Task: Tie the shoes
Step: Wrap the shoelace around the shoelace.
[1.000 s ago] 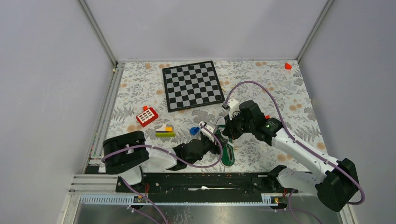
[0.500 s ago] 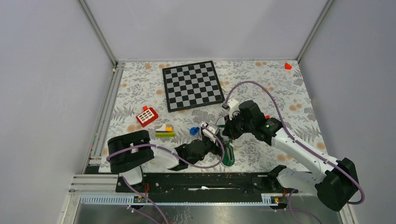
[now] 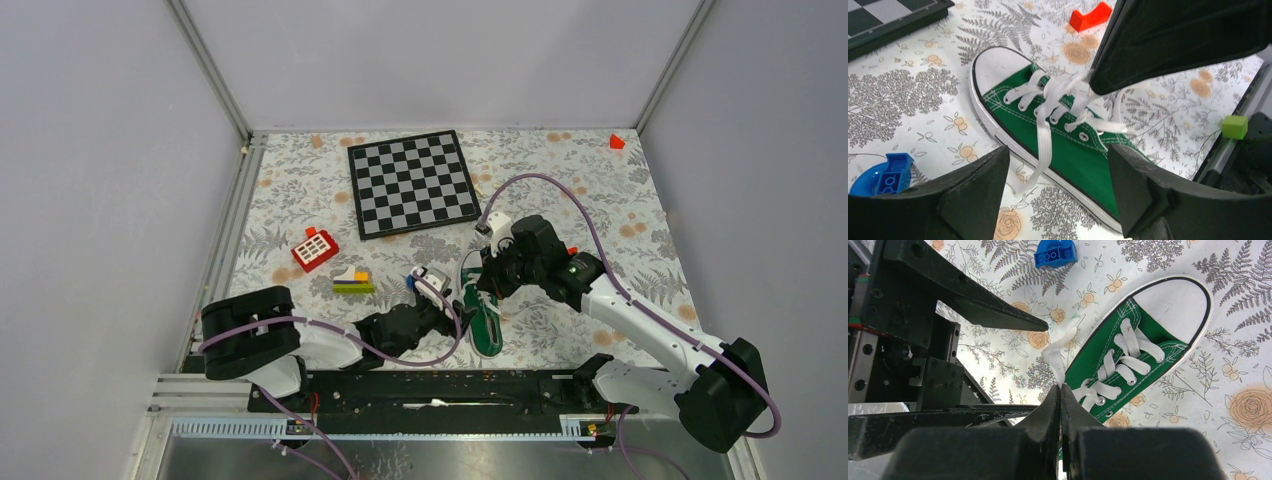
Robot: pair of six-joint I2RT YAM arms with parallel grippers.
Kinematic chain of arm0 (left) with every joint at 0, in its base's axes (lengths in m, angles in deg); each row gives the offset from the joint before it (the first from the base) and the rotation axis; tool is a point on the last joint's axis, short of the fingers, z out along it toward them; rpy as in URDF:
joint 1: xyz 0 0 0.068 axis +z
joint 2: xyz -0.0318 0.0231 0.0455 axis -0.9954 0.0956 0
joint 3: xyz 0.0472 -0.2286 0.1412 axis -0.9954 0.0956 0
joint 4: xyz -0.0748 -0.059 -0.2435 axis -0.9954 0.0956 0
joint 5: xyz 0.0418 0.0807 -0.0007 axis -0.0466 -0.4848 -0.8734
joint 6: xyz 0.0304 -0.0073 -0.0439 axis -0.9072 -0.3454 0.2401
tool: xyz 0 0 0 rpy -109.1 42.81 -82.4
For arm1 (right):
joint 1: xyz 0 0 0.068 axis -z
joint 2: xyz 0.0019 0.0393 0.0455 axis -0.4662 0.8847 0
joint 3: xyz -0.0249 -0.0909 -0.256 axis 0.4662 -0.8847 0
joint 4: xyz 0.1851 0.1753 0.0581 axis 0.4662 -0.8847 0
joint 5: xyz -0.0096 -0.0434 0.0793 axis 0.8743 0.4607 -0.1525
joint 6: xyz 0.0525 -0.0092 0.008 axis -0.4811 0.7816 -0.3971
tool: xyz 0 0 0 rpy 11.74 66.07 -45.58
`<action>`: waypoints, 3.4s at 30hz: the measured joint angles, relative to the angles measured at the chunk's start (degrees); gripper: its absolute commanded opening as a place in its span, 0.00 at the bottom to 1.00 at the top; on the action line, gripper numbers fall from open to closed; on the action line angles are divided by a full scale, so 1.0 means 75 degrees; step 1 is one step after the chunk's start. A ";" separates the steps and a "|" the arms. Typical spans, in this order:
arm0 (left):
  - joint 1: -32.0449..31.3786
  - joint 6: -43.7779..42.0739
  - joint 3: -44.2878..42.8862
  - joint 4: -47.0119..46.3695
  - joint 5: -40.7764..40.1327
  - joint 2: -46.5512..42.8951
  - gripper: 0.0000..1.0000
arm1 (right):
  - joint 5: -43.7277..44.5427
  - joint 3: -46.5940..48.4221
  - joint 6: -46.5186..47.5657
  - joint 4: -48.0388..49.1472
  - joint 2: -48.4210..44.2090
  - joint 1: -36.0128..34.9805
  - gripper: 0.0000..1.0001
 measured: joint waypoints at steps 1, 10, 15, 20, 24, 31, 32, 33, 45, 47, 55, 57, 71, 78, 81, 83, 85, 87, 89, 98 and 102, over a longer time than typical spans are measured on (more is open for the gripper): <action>0.0000 -0.0003 0.0000 -0.0079 -0.0052 0.0012 0.75 | 0.0000 0.0000 0.0000 0.0000 0.0000 0.0000 0.00; 0.0000 -0.0041 -0.0175 -0.0507 -0.0227 0.0152 0.79 | 0.0000 0.0000 0.0000 0.0000 0.0023 0.0000 0.00; 0.0000 -0.0029 -0.0708 -0.0522 -0.0431 0.0682 0.77 | -0.0003 0.0000 0.0000 0.0000 0.0070 0.0000 0.00; 0.0000 0.0015 -0.0950 -0.0595 -0.0495 0.1119 0.74 | -0.0003 0.0003 0.0000 0.0000 0.0070 0.0000 0.00; 0.0000 0.0061 -0.1017 -0.0699 -0.0498 0.1326 0.77 | 0.0003 0.0003 -0.0006 0.0000 0.0070 0.0000 0.00; 0.0000 0.0125 -0.0568 -0.0527 -0.0761 0.0667 0.80 | 0.0029 0.0006 -0.0085 -0.0012 0.0102 0.0000 0.00; 0.0000 0.0181 -0.0423 -0.0388 -0.0857 0.0402 0.79 | 0.0038 0.0009 -0.0099 -0.0012 0.0114 0.0000 0.00; 0.0000 0.0230 -0.0312 -0.0221 -0.0947 0.0149 0.79 | 0.0055 0.0012 -0.0114 -0.0020 0.0122 0.0000 0.00; 0.0000 0.0854 -0.0015 0.1609 -0.1530 -0.1276 0.27 | 0.0108 0.0105 -0.0312 -0.0026 0.0338 0.0000 0.00; 0.0000 0.0906 -0.0017 0.1635 -0.1521 -0.1157 0.16 | 0.0146 0.0105 -0.0321 -0.0029 0.0338 0.0000 0.00; 0.0000 0.0915 -0.0699 0.1842 -0.1405 0.0108 0.00 | 0.0210 0.0105 -0.0344 -0.0029 0.0318 0.0009 0.00; 0.0000 0.0924 -0.1000 0.1830 -0.1332 0.0391 0.00 | 0.0221 0.0105 -0.0364 -0.0029 0.0286 0.0015 0.00; 0.0073 0.0912 -0.2288 0.1891 -0.1180 0.1201 0.00 | 0.0335 -0.0044 -0.0606 0.0058 -0.0128 0.0248 0.00; 0.0114 0.0950 -0.2261 0.1935 -0.1134 0.1239 0.00 | 0.0344 -0.0478 -0.0927 0.0358 -0.0280 0.0542 0.00; 0.0114 0.0997 -0.2098 0.2025 -0.1107 0.1204 0.00 | 0.0323 -0.0612 -0.1043 0.0589 -0.0332 0.0699 0.00; 0.0114 0.1003 -0.2040 0.2174 -0.1087 0.1186 0.00 | 0.0268 -0.0731 -0.1116 0.0758 -0.0361 0.0772 0.00; 0.0114 0.1005 -0.2031 0.2343 -0.1061 0.1180 0.00 | 0.0233 -0.0836 -0.1177 0.0883 -0.0385 0.0810 0.00; 0.0114 0.1026 -0.1979 0.2460 -0.1052 0.1145 0.00 | 0.0201 -0.0930 -0.1227 0.0973 -0.0428 0.0833 0.00; 0.0114 0.1043 -0.1833 0.2521 -0.1052 0.1020 0.00 | 0.0189 -0.0982 -0.1274 0.1029 -0.0490 0.0848 0.00; 0.0114 0.0909 -0.0997 0.2565 -0.1023 -0.0268 0.53 | 0.0052 -0.1005 -0.1335 0.1207 -0.0632 0.0860 0.00; 0.0114 0.0659 -0.0901 0.2518 -0.0906 -0.0309 0.59 | 0.0050 -0.1026 -0.1335 0.1212 -0.0632 0.0860 0.00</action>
